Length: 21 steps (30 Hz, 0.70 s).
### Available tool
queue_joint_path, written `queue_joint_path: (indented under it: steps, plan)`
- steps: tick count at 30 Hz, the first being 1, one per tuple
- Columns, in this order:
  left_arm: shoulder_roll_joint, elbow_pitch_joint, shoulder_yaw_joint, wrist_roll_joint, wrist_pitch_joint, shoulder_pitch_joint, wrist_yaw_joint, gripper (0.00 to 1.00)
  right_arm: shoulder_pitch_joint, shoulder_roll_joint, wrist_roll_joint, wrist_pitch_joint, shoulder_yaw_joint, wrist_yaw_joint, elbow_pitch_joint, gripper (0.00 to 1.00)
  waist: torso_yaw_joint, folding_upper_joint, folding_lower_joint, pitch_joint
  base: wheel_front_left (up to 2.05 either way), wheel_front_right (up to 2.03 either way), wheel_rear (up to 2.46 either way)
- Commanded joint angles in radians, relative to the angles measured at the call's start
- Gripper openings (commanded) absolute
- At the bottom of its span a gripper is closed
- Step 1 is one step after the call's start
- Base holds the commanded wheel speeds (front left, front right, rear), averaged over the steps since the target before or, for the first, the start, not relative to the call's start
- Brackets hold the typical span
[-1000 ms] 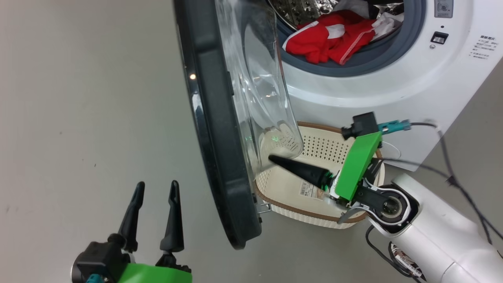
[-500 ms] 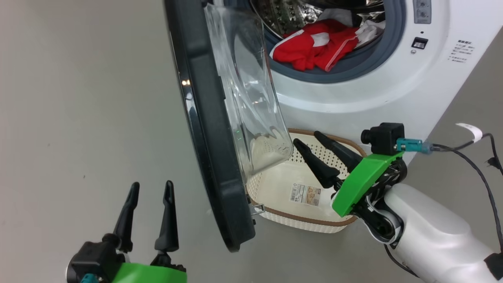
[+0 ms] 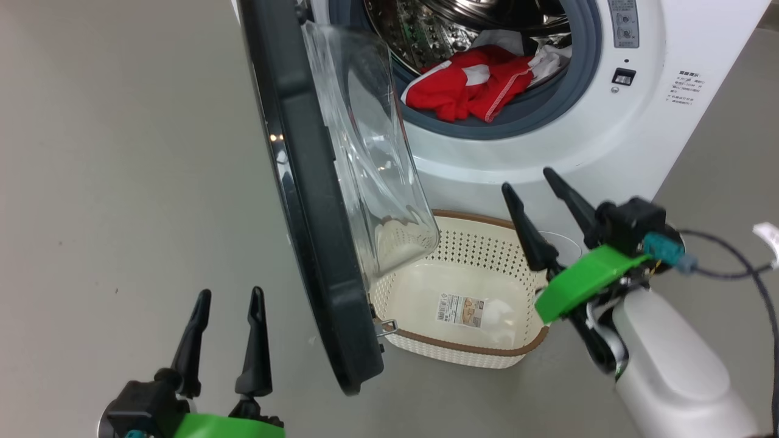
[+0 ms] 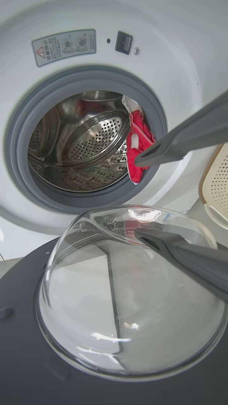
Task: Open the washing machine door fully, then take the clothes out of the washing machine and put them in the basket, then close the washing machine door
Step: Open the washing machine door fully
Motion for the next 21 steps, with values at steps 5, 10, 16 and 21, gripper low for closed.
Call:
queue_joint_path:
  steps: [5, 10, 16, 21]
  plan:
    - [0.014, -0.033, 0.037, 0.014, -0.005, -0.005, 0.000, 1.00, 0.119, 0.066, -0.161, -0.006, -0.114, 0.005, -0.125, 1.00, -0.002, 0.0000, 0.0000, -0.007, 0.00, 0.00, 0.00]
    - [0.014, -0.045, 0.037, 0.014, -0.005, 0.001, 0.008, 1.00, 0.192, 0.076, -0.201, -0.006, -0.153, 0.005, -0.204, 1.00, -0.005, 0.0000, 0.0000, -0.008, 0.00, 0.00, 0.00]
    - [0.014, -0.058, 0.041, 0.028, -0.005, 0.006, 0.017, 1.00, 0.257, 0.077, -0.200, -0.006, -0.161, 0.005, -0.282, 1.00, -0.016, 0.0000, 0.0000, -0.003, 0.00, 0.00, 0.00]
    - [0.014, -0.064, 0.039, 0.027, -0.005, 0.012, 0.024, 1.00, 0.307, 0.077, -0.205, -0.006, -0.172, 0.005, -0.325, 1.00, -0.022, 0.0000, 0.0000, -0.008, 0.00, 0.00, 0.00]
